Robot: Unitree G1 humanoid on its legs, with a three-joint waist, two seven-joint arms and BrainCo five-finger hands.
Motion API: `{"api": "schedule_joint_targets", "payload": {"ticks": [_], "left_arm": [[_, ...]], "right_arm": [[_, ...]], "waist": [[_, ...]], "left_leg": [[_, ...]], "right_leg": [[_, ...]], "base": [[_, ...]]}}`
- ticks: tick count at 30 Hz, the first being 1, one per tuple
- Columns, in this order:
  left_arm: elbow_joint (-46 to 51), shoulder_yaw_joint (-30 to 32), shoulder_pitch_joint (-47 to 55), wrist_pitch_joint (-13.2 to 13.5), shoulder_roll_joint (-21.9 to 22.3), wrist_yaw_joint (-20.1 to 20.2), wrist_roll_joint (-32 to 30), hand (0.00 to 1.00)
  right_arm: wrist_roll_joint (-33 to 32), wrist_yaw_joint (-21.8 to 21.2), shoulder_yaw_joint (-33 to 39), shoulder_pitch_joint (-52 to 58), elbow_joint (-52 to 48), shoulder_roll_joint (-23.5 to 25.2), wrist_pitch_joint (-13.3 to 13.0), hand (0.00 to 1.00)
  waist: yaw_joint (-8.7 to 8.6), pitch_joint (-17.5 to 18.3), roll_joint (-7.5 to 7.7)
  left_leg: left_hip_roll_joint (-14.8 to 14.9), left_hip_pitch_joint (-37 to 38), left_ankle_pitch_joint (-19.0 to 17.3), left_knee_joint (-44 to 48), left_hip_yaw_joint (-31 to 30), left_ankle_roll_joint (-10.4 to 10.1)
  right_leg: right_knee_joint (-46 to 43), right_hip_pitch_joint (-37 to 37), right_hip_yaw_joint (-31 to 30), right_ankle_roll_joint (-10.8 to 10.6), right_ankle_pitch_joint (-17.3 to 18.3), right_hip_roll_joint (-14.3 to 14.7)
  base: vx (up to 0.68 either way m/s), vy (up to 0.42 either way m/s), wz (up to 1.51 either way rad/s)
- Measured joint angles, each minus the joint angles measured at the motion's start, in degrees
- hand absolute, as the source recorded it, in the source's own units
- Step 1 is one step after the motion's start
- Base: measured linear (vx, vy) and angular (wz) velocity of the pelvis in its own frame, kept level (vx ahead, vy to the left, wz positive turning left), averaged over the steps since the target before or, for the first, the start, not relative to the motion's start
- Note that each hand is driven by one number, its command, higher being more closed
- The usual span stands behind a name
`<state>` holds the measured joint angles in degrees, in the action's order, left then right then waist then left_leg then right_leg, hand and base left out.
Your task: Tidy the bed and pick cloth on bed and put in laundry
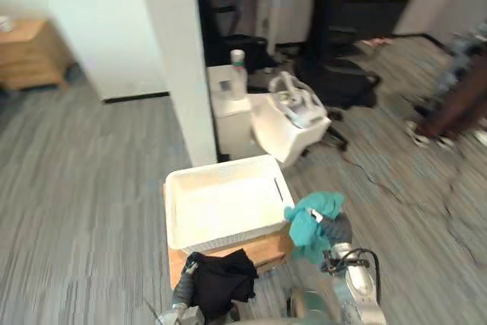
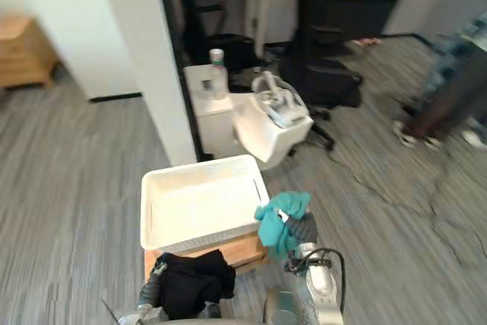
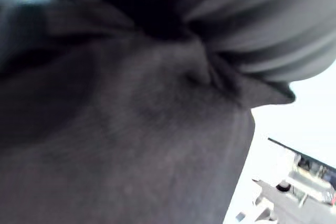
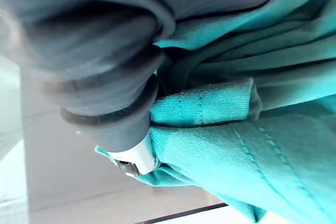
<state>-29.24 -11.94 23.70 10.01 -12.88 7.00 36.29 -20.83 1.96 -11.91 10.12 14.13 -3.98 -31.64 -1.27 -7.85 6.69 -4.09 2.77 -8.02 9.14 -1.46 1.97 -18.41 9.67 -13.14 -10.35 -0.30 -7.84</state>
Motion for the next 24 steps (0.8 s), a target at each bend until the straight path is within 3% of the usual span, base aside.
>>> {"api": "schedule_joint_targets", "payload": {"ticks": [1, 2, 4, 6, 9, 11, 13, 15, 16, 19, 22, 24], "left_arm": [[-0.29, 0.24, 0.26, -0.43, -0.3, 0.05, 0.52, 1.0], [-0.45, 0.41, 0.83, -0.52, 1.08, 0.15, 1.03, 1.0], [-0.47, 0.35, 1.03, -0.27, 3.88, 0.33, 1.31, 1.0], [-0.45, -1.41, -0.19, -0.29, 5.83, 1.92, 0.66, 1.0], [0.37, -4.23, -1.11, -0.72, 6.59, 4.27, -3.68, 1.0], [0.55, -4.76, -1.55, -1.13, 6.6, 4.34, -4.03, 1.0], [0.82, -5.41, -1.62, -1.95, 5.11, 4.28, -4.4, 1.0], [0.58, -5.38, -2.25, -2.32, 3.94, 4.18, -4.4, 1.0], [0.56, -5.33, -2.38, -2.33, 2.91, 4.17, -4.4, 1.0], [0.57, -5.18, -2.99, -2.37, 1.46, 4.17, -4.51, 1.0], [-0.69, -4.25, -3.75, -2.58, 1.67, 4.09, -4.74, 1.0], [-2.98, -3.49, -4.74, -2.72, 1.93, 4.09, -4.86, 1.0]], "right_arm": [[0.21, 0.67, 0.07, -0.43, 0.14, -0.11, -0.19, 1.0], [0.21, 1.93, 0.35, -2.72, 0.13, -1.29, -0.33, 1.0], [0.26, 3.25, 1.36, -5.84, -0.35, -2.93, -0.61, 1.0], [2.66, 6.65, 5.62, -5.82, -3.46, -3.24, -0.39, 1.0], [4.97, 7.93, 12.44, -6.12, -9.79, -4.38, 0.27, 1.0], [6.0, 7.7, 14.52, -6.23, -12.95, -5.74, 0.56, 1.0], [7.68, 5.89, 15.39, -6.29, -17.55, -5.44, 1.12, 1.0], [8.79, 4.1, 15.4, -7.18, -21.21, -5.63, 1.78, 1.0], [8.94, 2.68, 15.38, -9.86, -23.74, -6.33, 3.5, 1.0], [8.71, 1.06, 15.27, -16.39, -24.27, -8.42, 8.4, 1.0], [8.38, 0.3, 13.52, -19.75, -24.13, -10.03, 12.39, 1.0], [8.43, 0.22, 10.91, -22.62, -23.2, -11.21, 15.73, 1.0]], "waist": [[1.04, 0.61, -0.07], [2.59, 1.64, -2.28], [2.11, 2.14, -4.93], [1.0, 2.83, -6.65], [0.59, 2.85, -6.41], [0.58, 2.79, -6.36], [0.6, 3.39, -4.7], [0.49, 3.93, -3.66], [0.42, 4.13, -2.47], [0.35, 4.32, -0.82], [0.6, 5.0, -0.51], [0.58, 5.16, -1.1]], "left_leg": [[0.22, 0.16, -0.48, 0.54, -0.38, -0.79], [2.63, -0.9, -1.71, 2.17, -1.34, -2.54], [4.86, -2.56, -2.06, 2.78, -2.17, -3.1], [9.7, -2.72, -1.33, 2.71, 6.73, -4.45], [13.35, -2.54, -1.03, 3.61, 17.71, -4.42], [13.5, -2.57, 1.31, 2.63, 19.85, -6.1], [9.42, 0.21, 3.23, -3.73, 18.84, -5.09], [7.6, 1.73, 5.24, -8.03, 18.67, -4.59], [6.5, 2.66, 6.93, -11.18, 18.51, -4.36], [5.87, 4.03, 9.06, -15.08, 17.9, -4.33], [6.3, 3.99, 9.14, -15.1, 17.11, -4.45], [7.44, 3.74, 9.29, -15.1, 16.58, -4.7]], "right_leg": [[0.65, -1.09, 0.43, -0.06, 2.14, -0.19], [5.74, -3.69, 2.92, 1.09, 2.71, 0.5], [10.76, -5.44, 6.51, 2.81, 0.87, 1.66], [13.04, -8.51, 12.71, 3.72, 0.66, 1.54], [13.61, -10.69, 18.49, 4.03, 0.97, -0.53], [13.59, -11.37, 19.68, 3.62, 1.07, -1.74], [13.82, -12.78, 20.31, 3.35, 1.13, -4.4], [14.11, -12.91, 20.42, 3.33, 1.13, -5.67], [14.52, -12.92, 20.61, 3.09, 0.97, -6.29], [14.56, -13.3, 20.83, 1.92, 0.2, -6.44], [14.29, -13.6, 21.09, 1.94, 0.1, -6.11], [14.18, -13.61, 21.72, 3.22, -0.91, -5.03]], "base": [[0.25, -0.495, 0.67], [0.19, -0.337, 0.39], [0.13, -0.245, 0.59], [0.07, -0.191, 1.13], [0.02, -0.037, 1.02], [-0.01, 0.089, 0.56], [0.0, 0.168, 0.42], [0.01, 0.129, 0.28], [0.0, 0.115, 0.19], [0.01, 0.072, 0.24], [0.04, 0.017, 0.19], [0.05, -0.001, 0.16]]}}
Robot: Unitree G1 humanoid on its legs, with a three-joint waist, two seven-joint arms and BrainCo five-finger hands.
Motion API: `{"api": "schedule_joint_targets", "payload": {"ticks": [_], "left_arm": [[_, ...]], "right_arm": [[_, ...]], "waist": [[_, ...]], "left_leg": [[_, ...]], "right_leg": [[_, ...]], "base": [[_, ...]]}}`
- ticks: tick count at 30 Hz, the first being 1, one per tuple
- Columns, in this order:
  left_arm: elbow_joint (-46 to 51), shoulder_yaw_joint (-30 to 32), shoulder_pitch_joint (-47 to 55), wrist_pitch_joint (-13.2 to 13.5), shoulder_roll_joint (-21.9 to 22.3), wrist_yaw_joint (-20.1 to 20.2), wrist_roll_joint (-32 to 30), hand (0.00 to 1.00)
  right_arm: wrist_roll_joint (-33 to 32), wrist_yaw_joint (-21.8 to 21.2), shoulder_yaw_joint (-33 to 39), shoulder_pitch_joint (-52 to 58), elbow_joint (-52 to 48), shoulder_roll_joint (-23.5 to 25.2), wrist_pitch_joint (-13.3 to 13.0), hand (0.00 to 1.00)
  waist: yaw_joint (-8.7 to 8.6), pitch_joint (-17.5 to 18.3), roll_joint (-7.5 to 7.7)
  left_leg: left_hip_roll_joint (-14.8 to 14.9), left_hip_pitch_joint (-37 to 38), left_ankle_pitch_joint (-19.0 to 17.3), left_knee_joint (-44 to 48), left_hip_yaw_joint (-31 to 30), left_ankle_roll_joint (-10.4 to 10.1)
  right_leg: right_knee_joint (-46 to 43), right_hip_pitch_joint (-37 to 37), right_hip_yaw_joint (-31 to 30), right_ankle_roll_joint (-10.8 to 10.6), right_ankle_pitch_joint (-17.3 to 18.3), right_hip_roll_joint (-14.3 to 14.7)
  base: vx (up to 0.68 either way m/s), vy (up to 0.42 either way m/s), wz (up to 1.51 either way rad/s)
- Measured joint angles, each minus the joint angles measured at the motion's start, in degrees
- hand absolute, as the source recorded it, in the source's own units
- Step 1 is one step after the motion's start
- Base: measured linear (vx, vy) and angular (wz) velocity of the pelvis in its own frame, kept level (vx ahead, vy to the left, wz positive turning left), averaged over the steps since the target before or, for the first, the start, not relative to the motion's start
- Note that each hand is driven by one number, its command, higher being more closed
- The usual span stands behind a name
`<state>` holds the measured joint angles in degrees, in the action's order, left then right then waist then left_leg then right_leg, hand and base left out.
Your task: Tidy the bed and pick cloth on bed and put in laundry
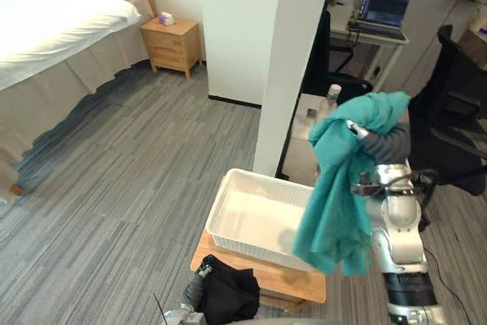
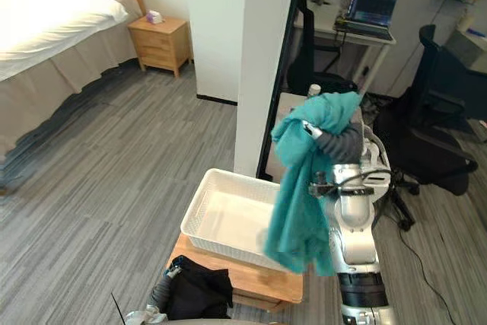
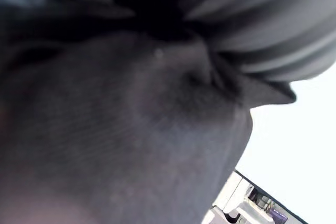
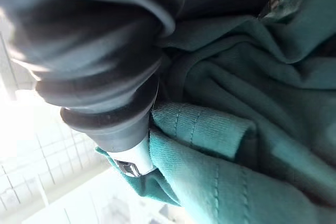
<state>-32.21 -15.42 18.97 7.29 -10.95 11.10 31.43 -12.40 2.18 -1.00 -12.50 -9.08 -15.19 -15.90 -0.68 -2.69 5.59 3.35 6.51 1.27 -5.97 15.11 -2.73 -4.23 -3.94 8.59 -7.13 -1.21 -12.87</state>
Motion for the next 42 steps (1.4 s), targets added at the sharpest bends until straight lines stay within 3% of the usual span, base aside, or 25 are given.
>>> {"api": "schedule_joint_targets", "payload": {"ticks": [3, 9, 14, 16, 18, 19, 21, 22, 23, 27, 32, 35, 36, 39, 42], "left_arm": [[-1.64, 0.05, -0.57, -0.07, -0.01, 0.07, -0.76, 1.0], [-2.19, 0.16, -1.51, -0.87, -0.57, -0.31, -1.33, 1.0], [-1.96, 0.13, -1.97, -2.15, -0.62, -1.28, -2.49, 1.0], [-2.19, 0.35, -2.18, -2.87, -0.79, -1.5, -2.73, 1.0], [-2.07, 0.24, -2.21, -3.39, 0.04, -1.55, -2.98, 1.0], [-1.26, 0.38, -2.08, -3.6, 0.74, -1.46, -3.09, 1.0], [-0.57, 1.42, -1.94, -3.74, 0.71, -1.44, -3.09, 1.0], [-0.59, 1.67, -1.78, -3.76, 0.88, -1.48, -3.08, 1.0], [-0.6, 1.91, -1.74, -3.89, 0.82, -1.49, -3.09, 1.0], [0.43, 2.11, -1.48, -4.33, 0.55, -1.37, -3.13, 1.0], [2.01, 1.95, 0.07, -4.64, 1.69, -1.17, -3.14, 1.0], [5.62, 1.86, -0.04, -4.65, 2.68, -1.19, -2.87, 1.0], [6.46, 1.36, -1.37, -4.62, 2.83, -1.22, -2.71, 1.0], [7.41, 0.27, -5.58, -4.63, 2.72, -1.47, -1.26, 1.0], [9.55, -0.18, -9.18, -4.53, 2.74, -2.21, 0.58, 1.0]], "right_arm": [[0.02, 0.56, -0.4, -2.27, 2.33, -0.56, 3.57, 1.0], [0.45, 1.59, -2.21, -7.06, 4.38, -1.13, 9.25, 1.0], [2.18, 1.95, -5.01, -9.71, 9.75, -0.69, 14.1, 1.0], [2.37, 2.19, -6.63, -9.59, 16.6, 1.49, 15.25, 1.0], [3.29, 2.79, -6.74, -8.6, 22.47, 1.88, 16.09, 1.0], [4.95, 3.18, -6.71, -6.1, 25.19, 1.38, 16.24, 1.0], [6.97, 3.03, -6.84, -3.08, 27.56, 1.24, 16.15, 1.0], [7.42, 2.95, -6.9, -2.33, 28.42, 1.31, 16.03, 1.0], [7.67, 2.91, -6.93, -1.33, 30.38, 1.99, 15.59, 1.0], [8.52, 2.51, -8.51, -0.75, 33.23, 3.1, 12.46, 1.0], [8.72, 2.72, -13.95, -4.91, 38.49, 6.59, 11.45, 1.0], [9.64, 3.69, -15.44, -10.24, 41.79, 8.23, 11.93, 1.0], [9.76, 4.38, -15.66, -14.5, 43.49, 8.17, 12.12, 1.0], [10.23, 6.04, -15.05, -22.12, 45.01, 7.19, 12.29, 1.0], [11.04, 7.75, -14.71, -29.38, 46.66, 5.95, 12.41, 1.0]], "waist": [[-0.04, 0.49, -0.59], [-0.15, 0.74, -0.36], [0.32, 0.53, -0.92], [1.31, 0.37, -0.9], [0.89, -0.57, -2.59], [0.1, -0.33, -2.28], [0.48, -0.44, -2.2], [0.45, -0.42, -2.71], [0.68, -0.75, -2.89], [0.95, -0.92, -1.81], [1.7, -2.01, -4.02], [1.84, -4.65, -5.24], [2.35, -6.3, -6.0], [3.05, -10.43, -6.76], [3.29, -14.98, -7.28]], "left_leg": [[1.6, -0.56, 0.91, 0.01, -0.79, -0.46], [1.6, -1.69, 4.0, 0.08, -0.73, -1.24], [2.22, -3.29, 5.12, 0.02, -0.32, -1.05], [2.02, -3.31, 5.54, 0.0, 0.77, -1.34], [2.45, -3.99, 5.44, 0.0, 0.74, -1.25], [2.16, -5.32, 4.5, 0.65, 1.31, -2.06], [1.45, -7.05, 3.46, 8.72, 3.63, -0.83], [1.66, -6.87, 1.11, 9.07, 3.72, -0.06], [1.54, -6.47, 0.69, 6.86, 3.72, 0.74], [-1.03, -5.85, 1.59, 0.06, 3.88, -0.09], [-2.11, -5.75, 1.59, 0.05, 3.95, -0.09], [-2.02, -7.11, 1.62, 0.06, 4.0, -0.1], [-1.96, -8.93, 1.73, 0.06, 3.99, -0.28], [-1.69, -12.05, 2.32, 0.07, 3.76, -1.16], [-1.2, -14.85, 3.02, 0.06, 2.42, -2.22]], "right_leg": [[0.01, 0.03, 1.28, 1.78, -1.69, 1.24], [0.54, 0.07, 2.63, 2.73, -2.36, 1.72], [2.32, 0.17, 4.3, 2.52, -2.14, 2.78], [3.69, 0.18, 4.3, 0.56, -0.12, 2.49], [3.26, 0.26, 5.12, 0.26, 0.21, 2.74], [4.57, 1.38, 5.77, -0.11, 0.48, 1.49], [5.94, 1.79, 5.71, -0.31, 0.37, 0.33], [6.55, 1.28, 5.66, -0.75, 0.1, 0.75], [7.16, 1.29, 5.53, -1.02, -0.04, 1.08], [7.27, 3.35, 5.41, -0.81, 0.85, 0.18], [7.45, 3.27, 5.37, -0.79, 0.86, -0.8], [7.6, 4.43, 5.56, -0.34, 0.72, -1.1], [6.87, 6.32, 5.62, 1.71, 0.64, -1.11], [6.32, 9.29, 6.4, 3.1, -0.04, -1.04], [6.23, 11.34, 8.06, 3.17, -0.09, -0.75]], "base": [[0.04, 0.008, 0.17], [-0.01, 0.001, 0.16], [-0.13, -0.001, 0.08], [-0.23, -0.046, -0.27], [-0.26, -0.023, 0.17], [-0.17, 0.052, 0.32], [-0.07, 0.065, 0.12], [-0.04, 0.045, -0.07], [-0.08, 0.046, -0.12], [-0.06, 0.062, 0.19], [-0.02, 0.049, 0.11], [-0.03, 0.022, 0.04], [-0.06, 0.017, 0.0], [-0.08, 0.02, 0.14], [-0.06, 0.004, 0.24]]}}
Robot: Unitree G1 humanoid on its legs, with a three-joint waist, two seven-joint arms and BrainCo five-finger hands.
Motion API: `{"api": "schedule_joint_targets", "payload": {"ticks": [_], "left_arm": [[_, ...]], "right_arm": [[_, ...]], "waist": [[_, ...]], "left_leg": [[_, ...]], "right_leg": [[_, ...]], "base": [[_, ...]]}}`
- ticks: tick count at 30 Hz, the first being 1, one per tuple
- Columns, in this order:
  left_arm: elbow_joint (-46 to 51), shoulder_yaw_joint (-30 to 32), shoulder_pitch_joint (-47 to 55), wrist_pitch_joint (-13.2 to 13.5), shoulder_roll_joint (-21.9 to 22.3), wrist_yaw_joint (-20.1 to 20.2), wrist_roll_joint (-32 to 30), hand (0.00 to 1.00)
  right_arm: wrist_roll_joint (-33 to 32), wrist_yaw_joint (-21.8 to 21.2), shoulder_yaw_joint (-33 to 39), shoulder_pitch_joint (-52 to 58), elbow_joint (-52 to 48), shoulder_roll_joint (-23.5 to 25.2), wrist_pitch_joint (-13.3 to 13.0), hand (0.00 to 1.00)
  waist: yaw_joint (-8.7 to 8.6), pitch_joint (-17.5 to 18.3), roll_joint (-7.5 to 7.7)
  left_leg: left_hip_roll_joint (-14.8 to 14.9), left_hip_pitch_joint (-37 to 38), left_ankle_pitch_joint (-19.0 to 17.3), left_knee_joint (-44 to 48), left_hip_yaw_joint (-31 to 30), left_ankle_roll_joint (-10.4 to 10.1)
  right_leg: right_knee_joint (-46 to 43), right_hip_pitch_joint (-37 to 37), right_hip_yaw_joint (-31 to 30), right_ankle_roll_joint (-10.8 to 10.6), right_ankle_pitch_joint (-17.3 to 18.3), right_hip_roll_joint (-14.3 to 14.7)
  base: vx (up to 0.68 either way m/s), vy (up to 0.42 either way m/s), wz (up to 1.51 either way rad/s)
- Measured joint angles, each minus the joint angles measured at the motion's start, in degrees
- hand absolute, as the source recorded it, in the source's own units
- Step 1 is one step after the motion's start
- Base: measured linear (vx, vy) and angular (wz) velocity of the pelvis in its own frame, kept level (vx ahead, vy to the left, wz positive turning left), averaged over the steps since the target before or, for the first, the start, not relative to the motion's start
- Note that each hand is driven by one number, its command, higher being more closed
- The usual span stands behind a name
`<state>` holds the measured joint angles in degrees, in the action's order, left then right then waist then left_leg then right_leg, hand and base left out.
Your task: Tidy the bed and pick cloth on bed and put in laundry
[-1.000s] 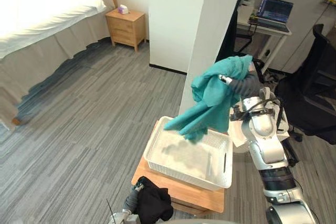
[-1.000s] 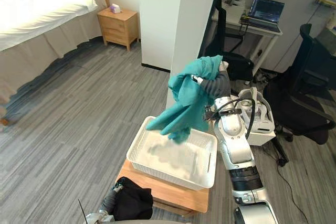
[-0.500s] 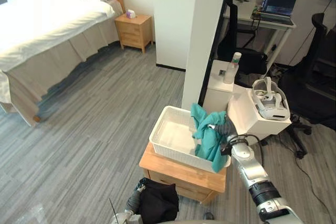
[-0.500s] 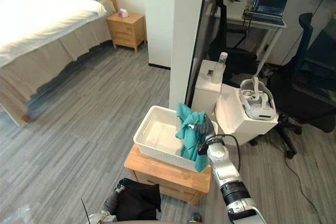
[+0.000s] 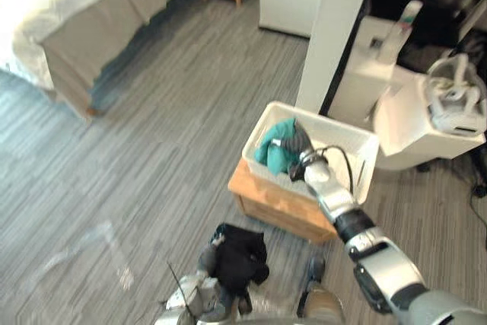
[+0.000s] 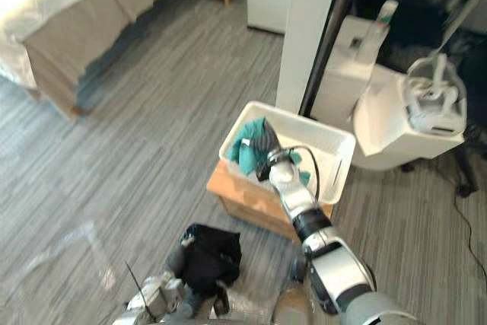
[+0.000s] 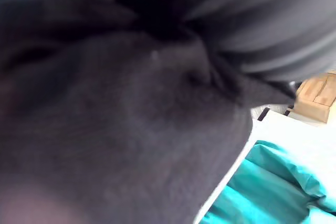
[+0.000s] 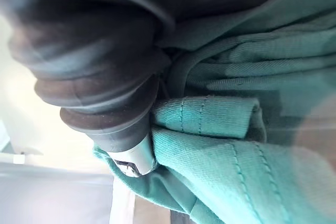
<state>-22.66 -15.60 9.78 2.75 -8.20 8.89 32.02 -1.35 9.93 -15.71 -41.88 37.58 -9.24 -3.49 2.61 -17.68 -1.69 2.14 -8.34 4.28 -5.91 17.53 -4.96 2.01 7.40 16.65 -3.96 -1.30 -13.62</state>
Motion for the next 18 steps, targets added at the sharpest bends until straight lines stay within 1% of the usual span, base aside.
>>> {"api": "schedule_joint_targets", "payload": {"ticks": [1, 4, 5, 6, 7, 8, 9, 11, 12, 14, 15, 17, 18], "left_arm": [[1.47, -0.28, -0.07, 0.16, 0.05, -0.32, 0.03, 1.0], [2.02, -0.68, -0.21, 0.24, 0.05, -0.5, 0.0, 1.0], [2.12, -0.72, -0.68, 0.24, 0.04, -0.79, 0.01, 1.0], [2.35, -0.78, -1.39, 0.24, 0.05, -1.41, 0.02, 1.0], [2.51, -0.79, -1.63, 0.25, 0.05, -1.54, 0.03, 1.0], [2.86, -0.79, -1.94, 0.28, 0.02, -1.6, 0.04, 1.0], [2.86, -1.09, -2.25, 0.32, 0.0, -1.64, 0.05, 1.0], [2.86, -1.69, -2.17, 0.34, -0.17, -1.64, 0.05, 1.0], [2.87, -1.96, -2.17, 0.35, -0.36, -1.58, 0.05, 1.0], [2.87, -2.44, -2.15, 0.36, -0.4, -1.44, 0.04, 1.0], [2.89, -2.43, -2.2, 0.41, -0.4, -1.42, 0.04, 1.0], [2.89, -2.36, -2.2, 0.56, -0.51, -1.37, 0.04, 1.0], [2.9, -2.36, -2.25, 1.02, -0.59, -1.32, 0.03, 1.0]], "right_arm": [[0.54, 0.02, -0.01, -1.85, 0.22, -0.57, 0.0, 1.0], [1.53, 0.1, -0.11, -4.89, 2.76, -1.76, 0.08, 1.0], [2.14, 0.19, -0.11, -6.88, 4.5, -2.88, 0.17, 1.0], [2.5, 0.55, -0.1, -8.86, 6.12, -4.44, 0.22, 1.0], [2.5, 0.87, -0.09, -9.72, 6.77, -5.29, 0.23, 1.0], [2.5, 1.53, -0.07, -11.45, 7.45, -6.77, 0.22, 1.0], [2.5, 2.15, -0.05, -13.01, 7.95, -8.19, 0.18, 0.0], [2.49, 2.43, 0.23, -13.93, 8.33, -10.2, 0.04, 0.0], [2.48, 2.46, 0.46, -13.91, 8.33, -11.57, -0.06, 0.0], [2.49, 2.44, 0.64, -13.9, 8.33, -12.95, -0.26, 0.0], [2.5, 2.4, 0.62, -13.89, 8.33, -13.58, -0.44, 0.0], [2.57, 2.11, 0.61, -13.87, 8.34, -13.99, -0.47, 0.0], [2.85, 1.9, 0.41, -13.86, 8.4, -14.06, -0.47, 0.0]], "waist": [[0.01, -1.74, -0.24], [0.24, -3.25, -0.72], [0.4, -4.41, -1.19], [1.21, -5.47, -1.81], [1.44, -5.58, -1.98], [1.65, -5.84, -2.49], [1.55, -6.22, -2.86], [1.64, -6.49, -2.88], [1.58, -6.55, -2.98], [1.55, -6.56, -2.98], [1.51, -6.61, -3.05], [1.49, -6.64, -3.03], [1.49, -6.67, -3.08]], "left_leg": [[0.24, -0.55, 0.17, 0.0, -0.16, -0.26], [0.49, -1.67, 0.31, 0.0, -0.22, -0.47], [0.62, -1.95, 0.47, 0.01, -0.29, -0.72], [0.71, -2.23, 0.5, 0.01, -0.32, -0.78], [0.76, -2.68, 0.5, 0.01, -0.32, -0.78], [0.9, -3.82, 0.52, 0.01, -0.45, -0.8], [0.95, -4.57, 0.61, 0.02, -0.58, -0.96], [0.96, -5.01, 0.97, 0.03, -0.57, -1.42], [0.97, -4.97, 1.26, 0.03, -0.54, -1.33], [1.01, -4.77, 2.28, 0.03, -0.37, -0.63], [1.09, -4.56, 3.08, 0.03, -0.28, -0.09], [1.1, -4.19, 3.92, 0.03, -0.1, 0.25], [1.2, -3.76, 4.7, 0.03, 0.08, 0.8]], "right_leg": [[0.03, 0.17, 0.49, 0.11, -0.08, 0.15], [0.06, 1.04, 0.59, 0.21, -0.15, 0.42], [0.07, 1.08, 0.69, 0.22, -0.15, 0.49], [0.04, 1.31, 0.76, 0.25, -0.17, 0.57], [0.05, 1.94, 0.77, 0.25, -0.17, 0.61], [0.08, 2.84, 0.82, 0.25, -0.18, 0.76], [0.13, 3.47, 0.87, 0.28, -0.21, 0.91], [0.19, 3.94, 0.74, 0.97, -0.9, 0.94], [0.13, 3.95, 0.69, 0.93, -1.0, 0.97], [0.15, 3.96, 0.5, 0.3, -1.91, 1.01], [0.14, 3.95, 0.42, 0.42, -2.54, 1.06], [0.16, 3.91, 0.19, 0.05, -3.56, 1.01], [0.12, 3.82, -0.16, -0.23, -4.56, 1.09]], "base": [[-0.04, 0.005, 0.15], [-0.02, 0.009, 0.11], [-0.01, 0.013, 0.12], [-0.02, 0.014, 0.09], [-0.02, 0.005, 0.04], [-0.01, 0.001, 0.06], [-0.01, 0.003, 0.07], [0.0, 0.003, 0.02], [0.0, 0.0, 0.0], [0.03, 0.004, -0.11], [0.06, 0.0, -0.2], [0.06, -0.006, -0.2], [0.07, -0.017, -0.21]]}}
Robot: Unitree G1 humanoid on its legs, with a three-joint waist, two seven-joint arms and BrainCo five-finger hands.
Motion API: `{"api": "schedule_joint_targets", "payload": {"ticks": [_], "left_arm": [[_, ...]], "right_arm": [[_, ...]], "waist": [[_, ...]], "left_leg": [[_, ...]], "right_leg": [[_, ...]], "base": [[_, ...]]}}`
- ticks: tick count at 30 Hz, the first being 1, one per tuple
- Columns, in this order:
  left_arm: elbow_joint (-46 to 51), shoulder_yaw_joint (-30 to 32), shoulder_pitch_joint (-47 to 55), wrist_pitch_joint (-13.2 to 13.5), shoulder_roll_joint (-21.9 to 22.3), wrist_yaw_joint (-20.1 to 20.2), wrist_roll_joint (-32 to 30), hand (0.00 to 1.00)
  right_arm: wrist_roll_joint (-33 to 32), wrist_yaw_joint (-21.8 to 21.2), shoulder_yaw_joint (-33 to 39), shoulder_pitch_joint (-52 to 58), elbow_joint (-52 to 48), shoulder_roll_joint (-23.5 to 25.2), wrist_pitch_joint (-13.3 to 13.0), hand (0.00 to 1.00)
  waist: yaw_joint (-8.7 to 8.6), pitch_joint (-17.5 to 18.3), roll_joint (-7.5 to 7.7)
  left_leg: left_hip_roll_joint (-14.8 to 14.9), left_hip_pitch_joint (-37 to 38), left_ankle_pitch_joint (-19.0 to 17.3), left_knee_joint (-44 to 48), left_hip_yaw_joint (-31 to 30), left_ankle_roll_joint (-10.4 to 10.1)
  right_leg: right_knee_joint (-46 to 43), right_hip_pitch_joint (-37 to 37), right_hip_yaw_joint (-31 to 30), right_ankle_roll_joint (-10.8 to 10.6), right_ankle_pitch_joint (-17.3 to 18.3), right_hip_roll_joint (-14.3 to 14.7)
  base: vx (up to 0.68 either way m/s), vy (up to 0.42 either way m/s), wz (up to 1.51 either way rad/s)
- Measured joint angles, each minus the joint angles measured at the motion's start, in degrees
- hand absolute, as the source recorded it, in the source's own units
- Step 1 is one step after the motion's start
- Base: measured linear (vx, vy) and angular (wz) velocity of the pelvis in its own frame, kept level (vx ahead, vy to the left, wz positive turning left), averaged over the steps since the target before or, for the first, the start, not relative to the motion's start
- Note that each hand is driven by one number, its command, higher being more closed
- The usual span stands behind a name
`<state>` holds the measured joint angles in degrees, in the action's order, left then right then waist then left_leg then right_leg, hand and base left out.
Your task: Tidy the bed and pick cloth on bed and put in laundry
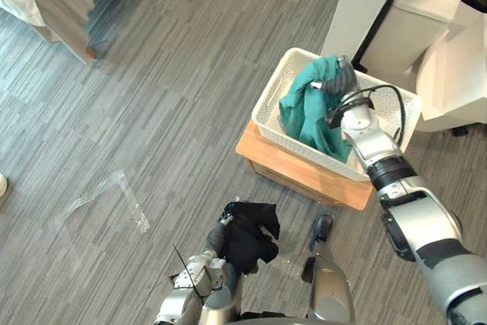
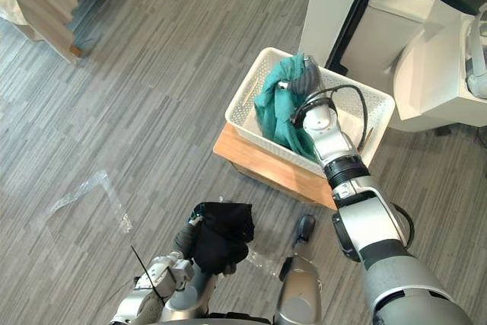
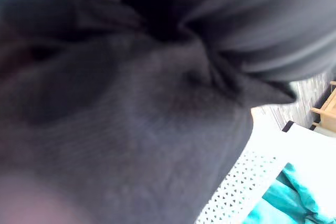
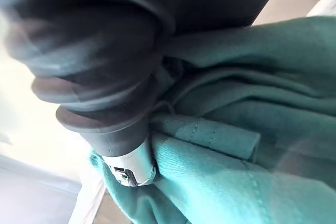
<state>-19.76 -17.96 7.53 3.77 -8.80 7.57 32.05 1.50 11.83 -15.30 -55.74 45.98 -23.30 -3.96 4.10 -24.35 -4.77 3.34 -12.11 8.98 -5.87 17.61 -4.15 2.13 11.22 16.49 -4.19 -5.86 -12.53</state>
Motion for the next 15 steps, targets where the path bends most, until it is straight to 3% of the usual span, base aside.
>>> {"api": "schedule_joint_targets", "payload": {"ticks": [6, 7, 9, 13, 15], "left_arm": [[3.41, -1.86, -2.9, 2.38, -0.39, 1.2, 0.11, 1.0], [4.67, -2.37, -5.28, 3.4, -0.38, 1.03, 0.95, 1.0], [6.54, -2.32, -7.61, 4.51, 0.11, 0.5, 1.13, 1.0], [10.21, -2.03, -13.24, 7.49, 1.5, -4.41, 0.63, 1.0], [12.48, -0.73, -18.35, 9.47, 1.75, -7.77, -0.79, 1.0]], "right_arm": [[1.68, -0.87, -0.46, 1.16, 0.54, -2.6, -1.0, 0.0], [2.67, -0.87, -0.46, 1.78, 0.54, -3.75, -1.35, 0.0], [3.91, -0.97, -0.48, 1.85, 0.5, -3.89, -1.6, 0.0], [8.52, -0.68, -0.59, 3.19, 0.36, -4.66, -2.04, 0.0], [10.99, -0.13, -1.52, 4.34, 0.18, -5.51, -2.26, 0.0]], "waist": [[-0.03, -0.06, 0.08], [0.14, -0.32, 0.15], [0.15, -1.09, 0.11], [-0.34, -1.3, 0.11], [-0.35, -1.77, 0.9]], "left_leg": [[0.56, 1.4, 1.84, 0.97, 0.13, 1.99], [0.94, 0.19, 0.74, 4.71, -0.11, 3.38], [2.18, -0.71, -1.83, 9.65, -0.01, 3.68], [3.56, -1.24, -5.07, 14.67, 0.11, 3.33], [3.75, -1.45, -6.24, 15.79, 0.36, 3.38]], "right_leg": [[-4.77, 0.87, -1.29, -0.86, -1.17, -0.01], [-6.66, 1.23, -1.62, -1.08, -0.96, -0.02], [-8.31, 1.16, -2.46, -0.94, -0.85, 0.33], [-10.04, 0.9, -2.96, -0.09, -0.26, 0.81], [-10.2, 0.9, -3.91, -0.54, 1.04, 0.95]], "base": [[0.11, -0.039, -0.05], [0.15, -0.062, 0.0], [0.15, -0.086, -0.17], [0.07, -0.033, -0.17], [-0.01, 0.008, -0.12]]}}
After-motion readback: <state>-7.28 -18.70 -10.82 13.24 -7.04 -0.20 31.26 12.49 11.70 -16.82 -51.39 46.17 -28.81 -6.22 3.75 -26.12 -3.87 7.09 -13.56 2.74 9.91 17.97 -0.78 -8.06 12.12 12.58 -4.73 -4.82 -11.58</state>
